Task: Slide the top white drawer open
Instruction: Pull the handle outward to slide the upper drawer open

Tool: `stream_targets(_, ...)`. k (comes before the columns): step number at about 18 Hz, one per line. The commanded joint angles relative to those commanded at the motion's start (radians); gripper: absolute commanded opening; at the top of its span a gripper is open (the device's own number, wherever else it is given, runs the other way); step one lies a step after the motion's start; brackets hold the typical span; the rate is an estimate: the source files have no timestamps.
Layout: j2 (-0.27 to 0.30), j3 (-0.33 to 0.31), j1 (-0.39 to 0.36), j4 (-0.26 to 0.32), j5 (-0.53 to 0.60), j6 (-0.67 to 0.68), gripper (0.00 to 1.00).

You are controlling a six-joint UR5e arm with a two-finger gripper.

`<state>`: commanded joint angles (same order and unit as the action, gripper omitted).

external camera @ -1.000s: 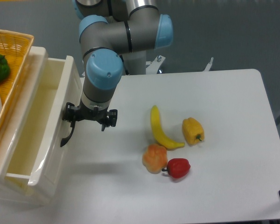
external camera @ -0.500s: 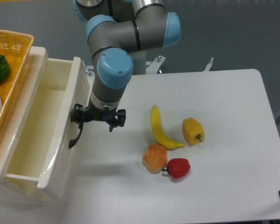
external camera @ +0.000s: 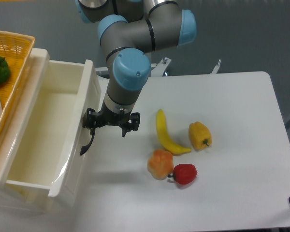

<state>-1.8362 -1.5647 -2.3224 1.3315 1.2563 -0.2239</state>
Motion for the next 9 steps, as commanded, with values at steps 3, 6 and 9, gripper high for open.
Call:
stream_targets(3,0.0,0.003,-0.005,0.0,-0.002,-0.005,1.0)
stream_targets(6,0.0,0.008,-0.015,0.002,-0.006,-0.005,1.0)
stream_targets(9,-0.002,0.011,-0.021,0.0,-0.009,-0.006,1.0)
